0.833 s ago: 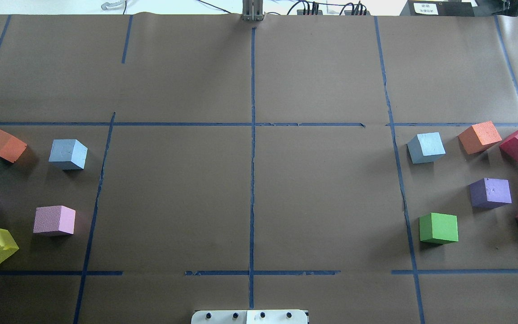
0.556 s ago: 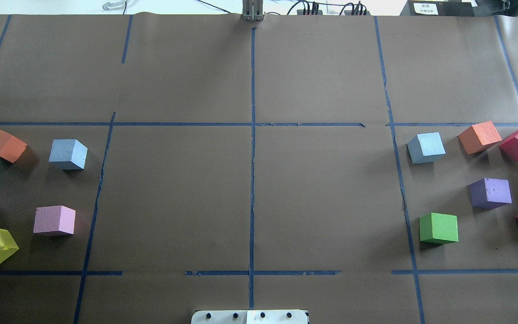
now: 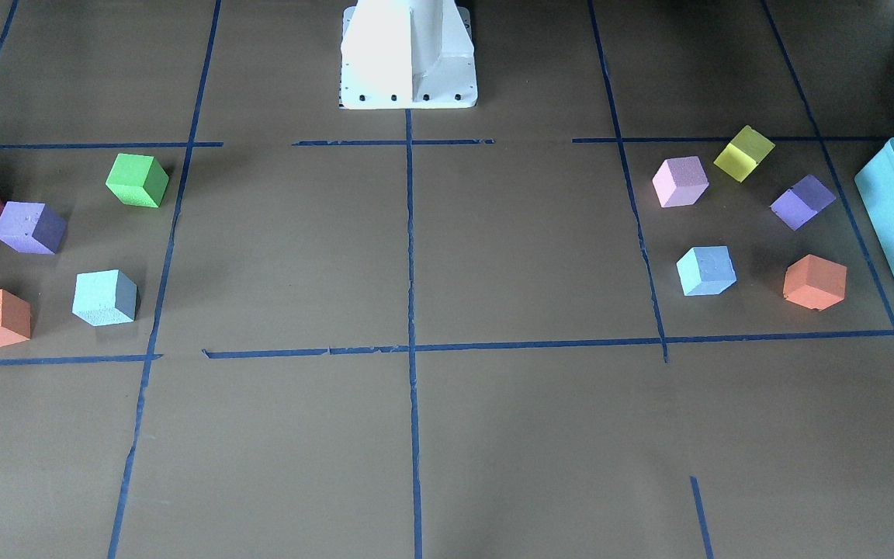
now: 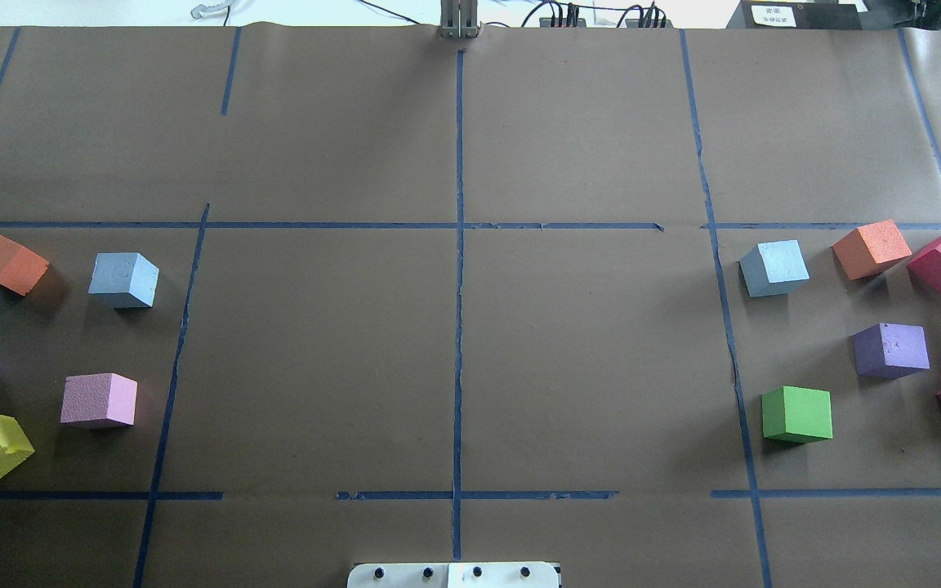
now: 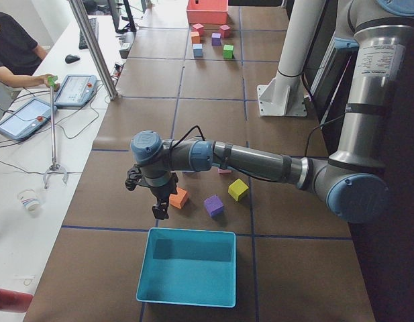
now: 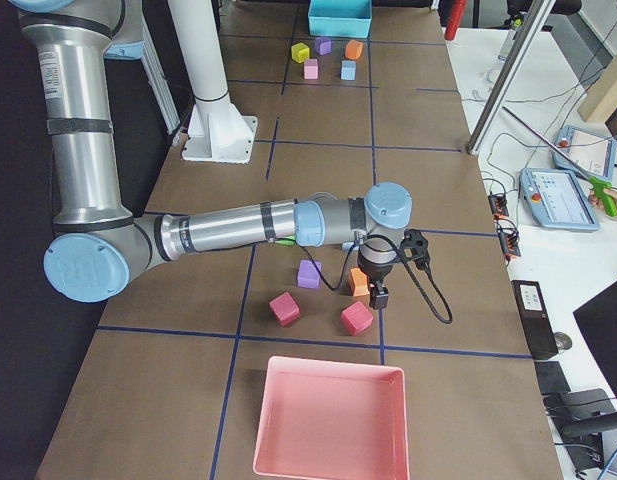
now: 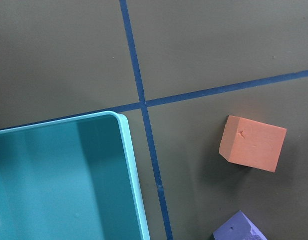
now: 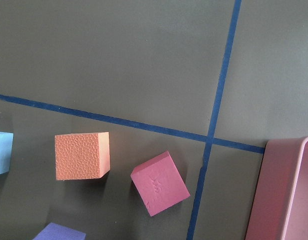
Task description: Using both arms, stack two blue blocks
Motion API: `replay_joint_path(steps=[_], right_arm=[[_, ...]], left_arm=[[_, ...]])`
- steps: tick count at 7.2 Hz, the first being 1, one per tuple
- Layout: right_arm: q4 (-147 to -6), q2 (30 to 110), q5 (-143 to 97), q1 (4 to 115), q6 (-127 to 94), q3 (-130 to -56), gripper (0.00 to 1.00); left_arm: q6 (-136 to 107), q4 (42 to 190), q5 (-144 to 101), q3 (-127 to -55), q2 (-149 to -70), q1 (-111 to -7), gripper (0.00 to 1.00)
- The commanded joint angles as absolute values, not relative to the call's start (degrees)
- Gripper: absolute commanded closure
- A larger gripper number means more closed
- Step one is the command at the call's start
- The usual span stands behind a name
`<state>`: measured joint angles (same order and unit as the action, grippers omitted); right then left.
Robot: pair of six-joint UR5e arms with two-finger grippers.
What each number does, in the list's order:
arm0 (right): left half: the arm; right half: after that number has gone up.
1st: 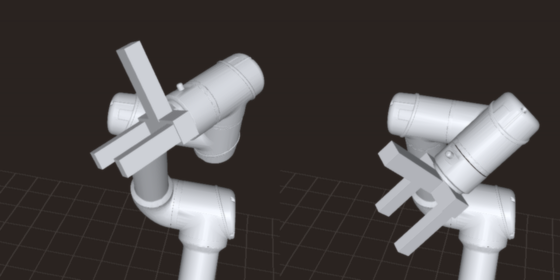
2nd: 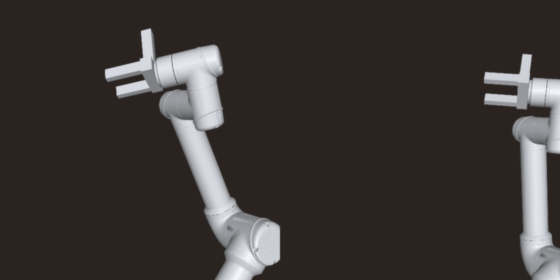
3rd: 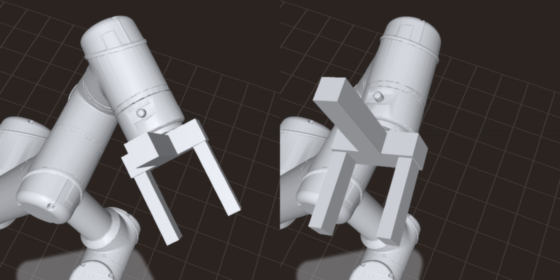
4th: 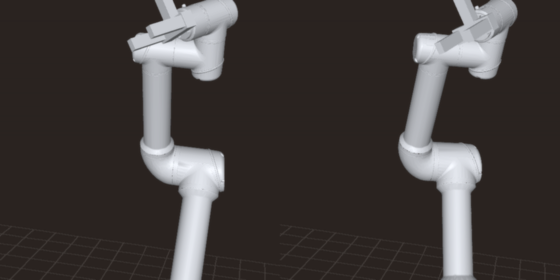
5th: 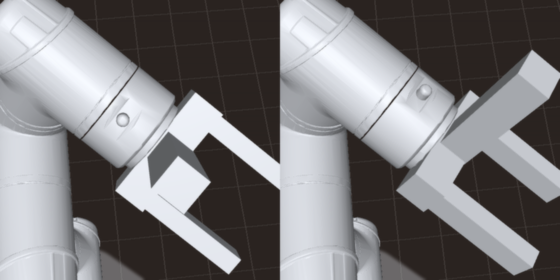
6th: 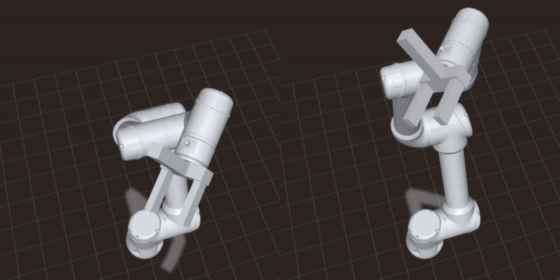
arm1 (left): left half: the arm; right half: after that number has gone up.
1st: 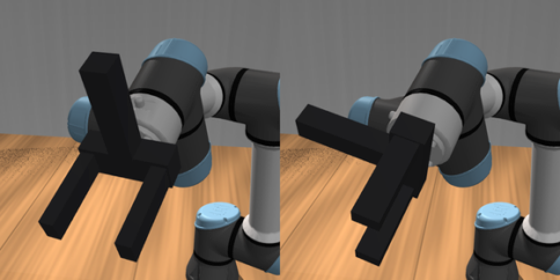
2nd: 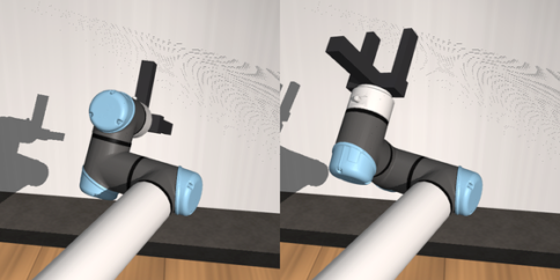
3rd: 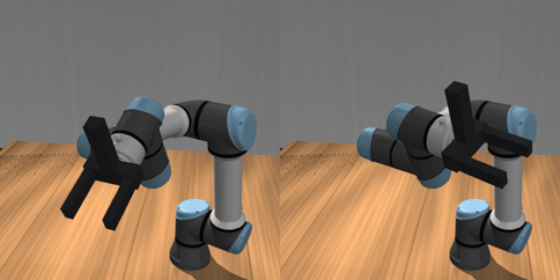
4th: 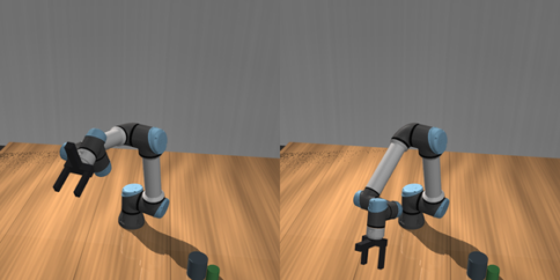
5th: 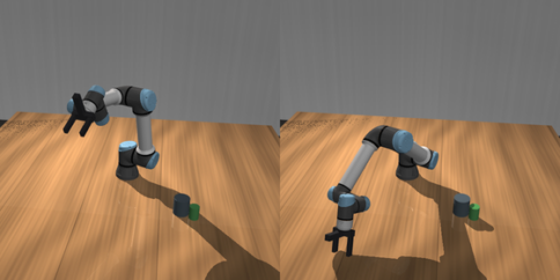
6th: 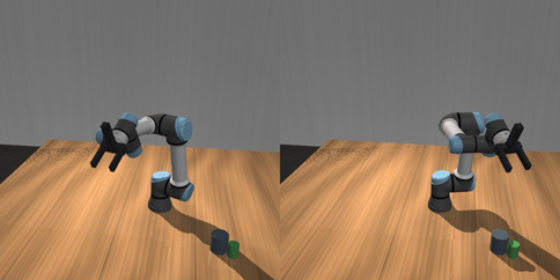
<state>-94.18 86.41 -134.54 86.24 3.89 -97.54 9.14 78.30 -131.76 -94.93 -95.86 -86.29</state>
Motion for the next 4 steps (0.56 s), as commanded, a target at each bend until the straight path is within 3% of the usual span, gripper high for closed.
replay_joint_path(steps=[1,4], right_arm=[[-89.59,88.76,-135.96,85.87,4.04,-97.56,0.00],[-85.78,89.74,-138.15,81.51,2.82,-97.20,0.00]], left_arm=[[9.14,78.92,-131.83,-95.79,-95.54,-86.04,0.00],[9.58,80.93,-131.92,-96.24,-93.17,-85.96,0.00]])
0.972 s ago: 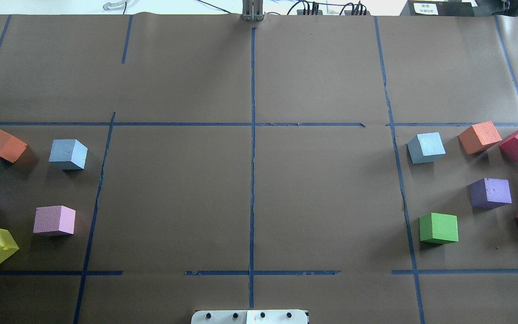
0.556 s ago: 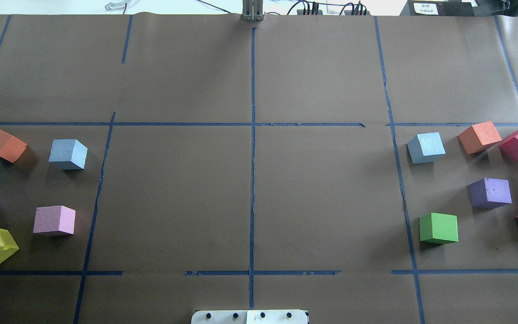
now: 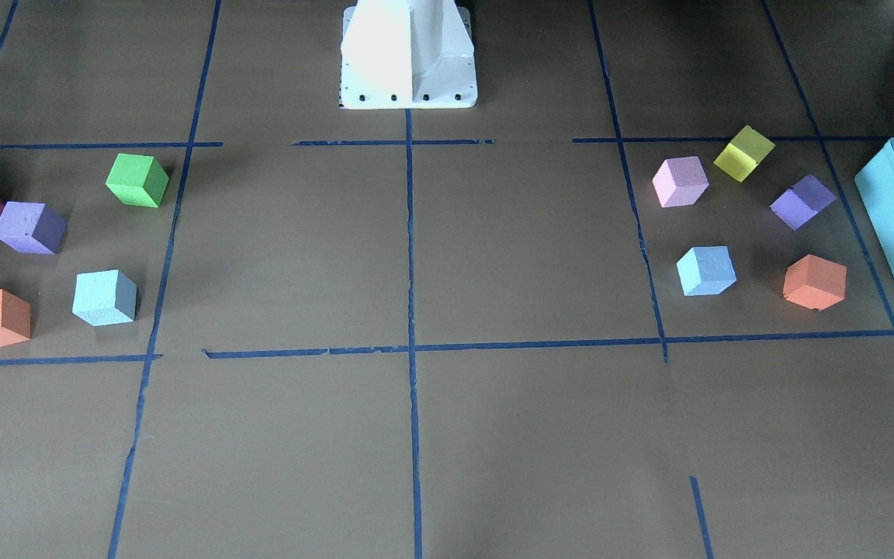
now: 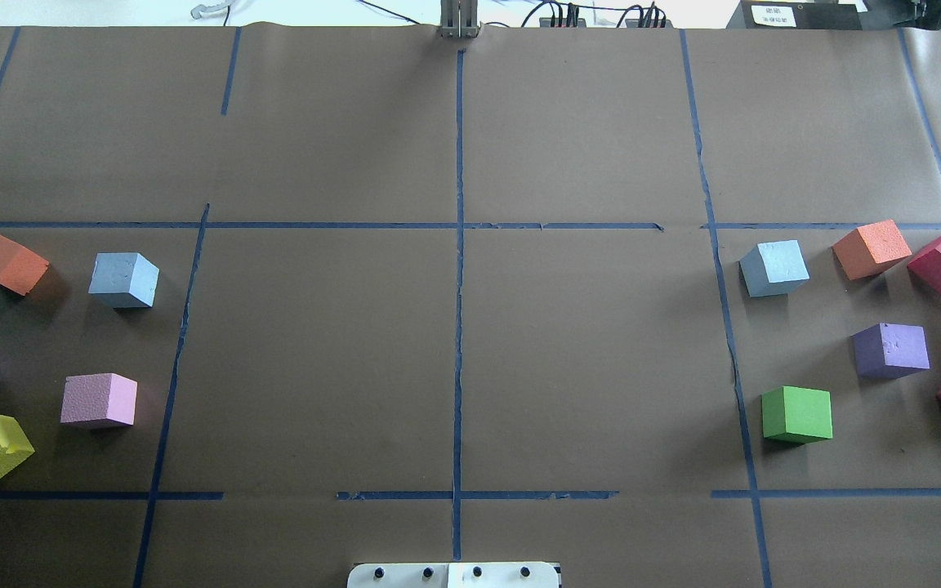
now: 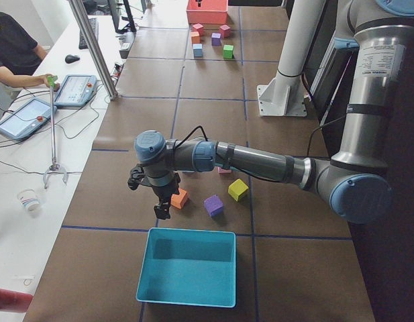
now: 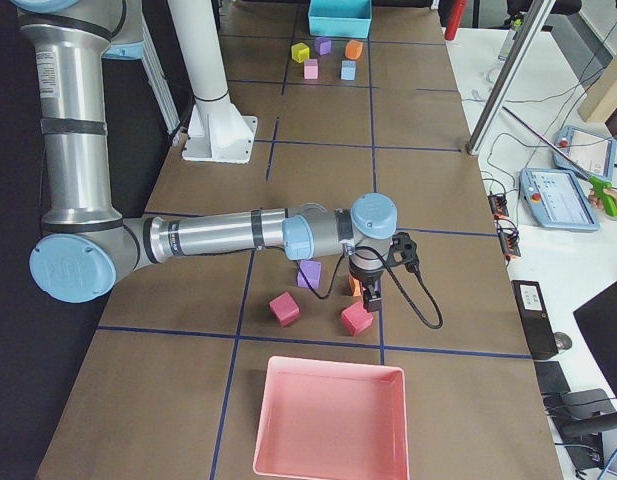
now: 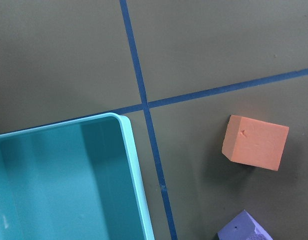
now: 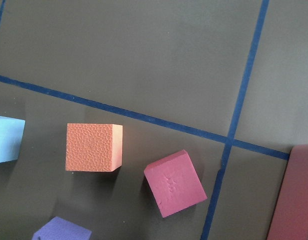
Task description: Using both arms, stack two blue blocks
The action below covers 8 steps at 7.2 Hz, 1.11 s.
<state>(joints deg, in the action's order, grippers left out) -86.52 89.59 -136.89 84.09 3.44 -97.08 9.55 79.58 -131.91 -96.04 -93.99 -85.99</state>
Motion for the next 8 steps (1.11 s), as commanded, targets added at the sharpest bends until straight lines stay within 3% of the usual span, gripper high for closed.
replay_joint_path(steps=[1,4,8], right_arm=[[-85.00,88.61,-139.03,76.52,-3.97,-97.73,0.00],[-67.28,82.11,-129.96,59.29,-41.02,-98.52,0.02],[-67.41,79.80,-118.75,52.21,-44.30,-95.37,0.01]], left_arm=[[9.41,82.08,-131.92,-96.24,-93.08,-85.87,0.00],[9.32,82.09,-132.01,-96.33,-92.99,-85.87,0.00],[9.32,82.18,-132.36,-96.42,-92.99,-85.87,0.00]])
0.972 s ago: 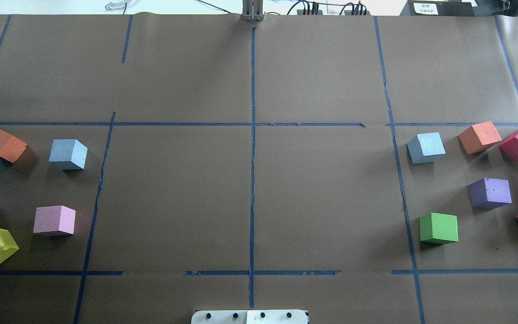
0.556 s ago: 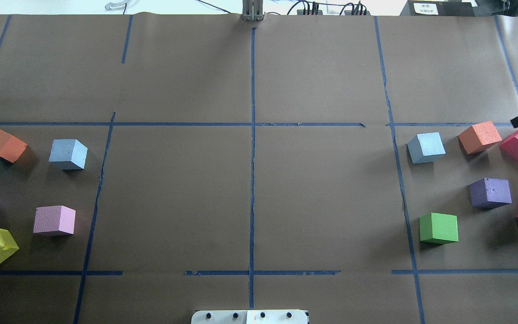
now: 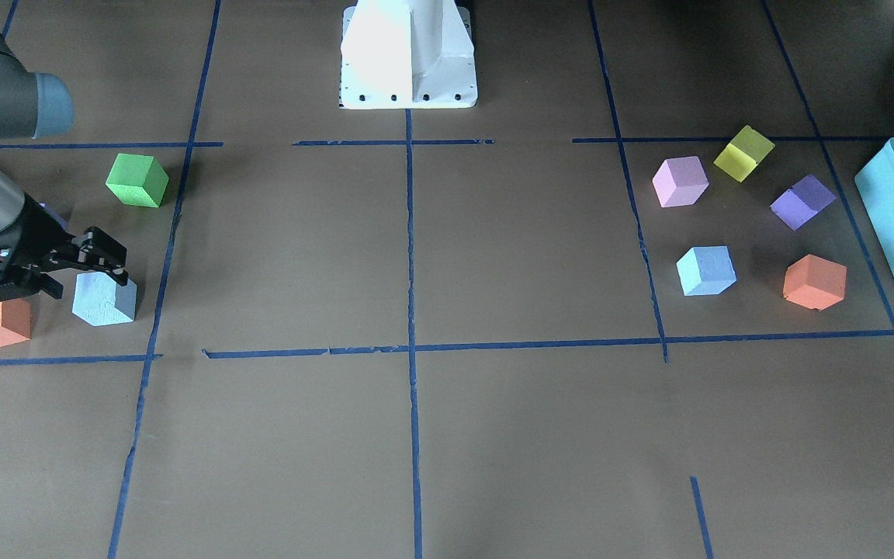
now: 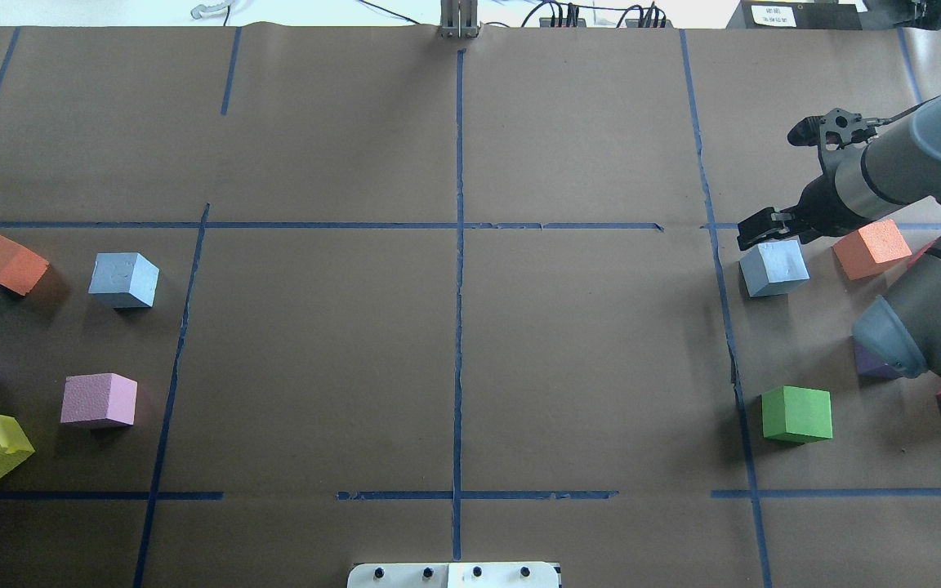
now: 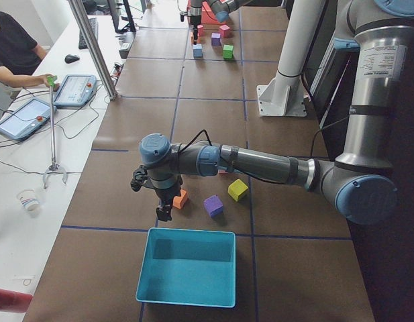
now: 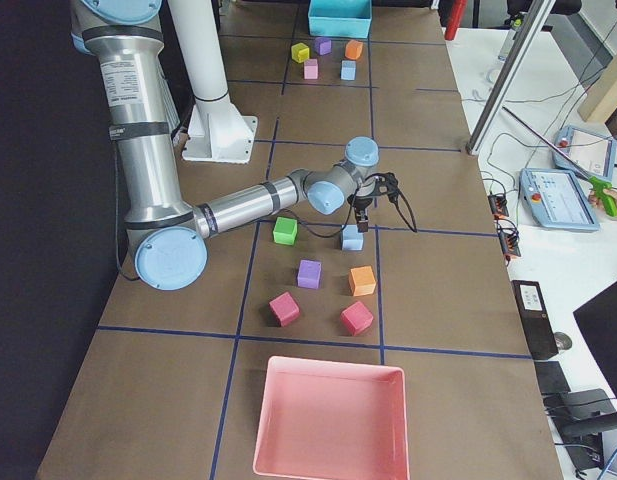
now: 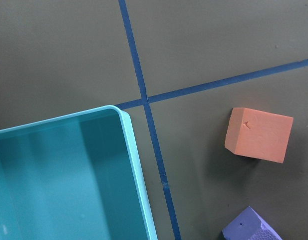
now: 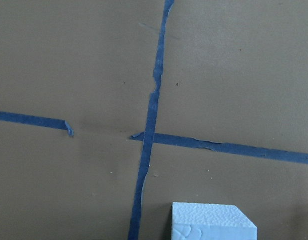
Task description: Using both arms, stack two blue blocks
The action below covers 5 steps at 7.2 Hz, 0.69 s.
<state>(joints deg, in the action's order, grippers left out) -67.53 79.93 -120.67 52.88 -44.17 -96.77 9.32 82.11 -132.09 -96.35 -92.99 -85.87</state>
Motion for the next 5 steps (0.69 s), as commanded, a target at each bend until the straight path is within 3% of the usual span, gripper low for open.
replay_joint_path(steps=[1,4,5], right_arm=[[-67.33,80.07,-118.57,52.12,-44.21,-95.36,0.01],[-67.06,79.98,-114.44,49.40,-44.12,-91.86,0.02],[-66.97,80.33,-114.43,49.31,-44.12,-91.76,0.16]], left_arm=[[9.32,82.09,-133.67,-96.24,-92.99,-85.87,0.00],[9.32,82.18,-133.77,-96.42,-92.99,-85.87,0.00],[9.32,82.18,-133.77,-96.50,-92.99,-85.96,0.00]])
